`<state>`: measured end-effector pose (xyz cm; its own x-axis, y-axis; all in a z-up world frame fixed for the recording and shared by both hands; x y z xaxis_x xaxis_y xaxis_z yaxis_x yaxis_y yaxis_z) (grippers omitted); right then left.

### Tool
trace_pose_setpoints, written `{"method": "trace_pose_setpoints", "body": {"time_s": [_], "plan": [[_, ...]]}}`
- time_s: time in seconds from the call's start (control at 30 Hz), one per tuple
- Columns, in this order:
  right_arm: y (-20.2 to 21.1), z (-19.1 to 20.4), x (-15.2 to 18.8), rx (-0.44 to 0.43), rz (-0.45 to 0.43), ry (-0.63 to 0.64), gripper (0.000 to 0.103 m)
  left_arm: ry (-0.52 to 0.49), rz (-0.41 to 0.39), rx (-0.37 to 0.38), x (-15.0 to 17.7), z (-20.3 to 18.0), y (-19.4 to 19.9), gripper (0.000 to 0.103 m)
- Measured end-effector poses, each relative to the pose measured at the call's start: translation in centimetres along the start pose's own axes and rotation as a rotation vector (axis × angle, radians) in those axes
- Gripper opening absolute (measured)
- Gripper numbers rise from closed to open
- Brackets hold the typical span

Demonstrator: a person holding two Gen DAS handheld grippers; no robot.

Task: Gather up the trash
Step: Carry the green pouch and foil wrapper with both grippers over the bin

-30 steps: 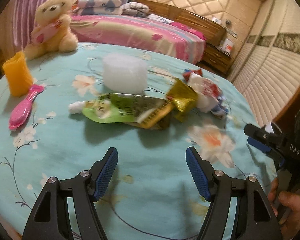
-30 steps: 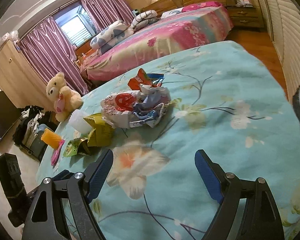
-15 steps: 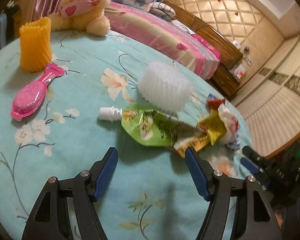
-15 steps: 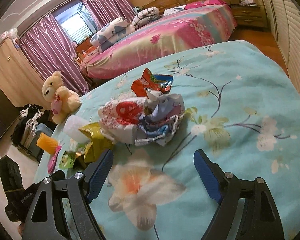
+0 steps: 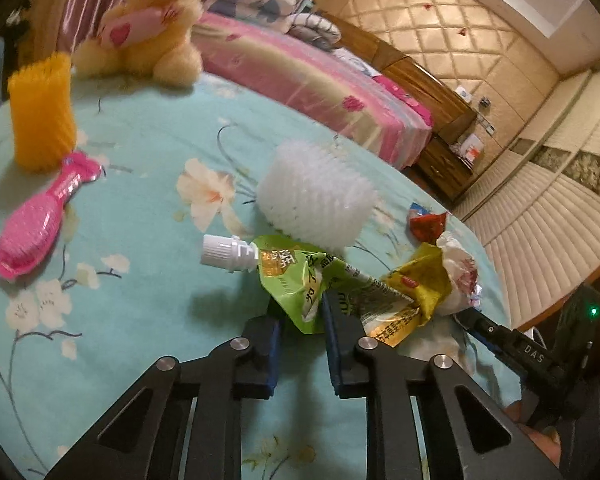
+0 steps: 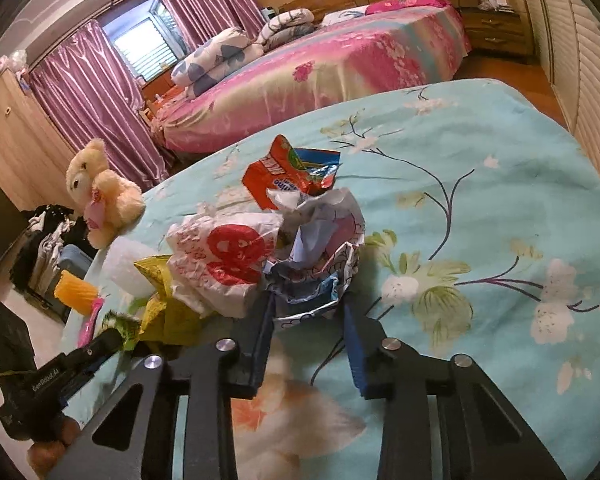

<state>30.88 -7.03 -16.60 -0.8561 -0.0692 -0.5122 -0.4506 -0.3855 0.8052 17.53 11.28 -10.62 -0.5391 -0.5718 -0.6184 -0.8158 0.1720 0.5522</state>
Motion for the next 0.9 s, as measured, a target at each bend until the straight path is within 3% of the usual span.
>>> {"method": "trace_pose_setpoints", "body": {"time_s": [0.17,0.47,0.9], "plan": [[1.5,-1.0,0.9,-0.006,-0.006,-0.017,0.030,-0.048,-0.017,0.033,0.1,-1.7,1.1,0.013],[5.5,-2.9,1.6,-0.014,-0.055,-0.061,0.030,-0.161,-0.011,0.156,1.5,-7.1,1.9,0.013],[9.8,-6.6,2.3,0.046,-0.116,-0.089,0.030,-0.275,0.111,0.220,4.4,-12.2,-2.5,0.013]]}}
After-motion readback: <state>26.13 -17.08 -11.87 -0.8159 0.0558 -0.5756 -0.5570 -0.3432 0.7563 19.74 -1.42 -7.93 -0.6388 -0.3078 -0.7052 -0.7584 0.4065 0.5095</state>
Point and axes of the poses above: each gripper's, at about its wrist camera, not at the fingertips, and y roughly against the way its jaws point, z to its left, x to its underside, the point moved 10 cm from there along -y, roughly the way its jaws point, and after that the axes turned 10 degrees about x, right-handed, at the moved point
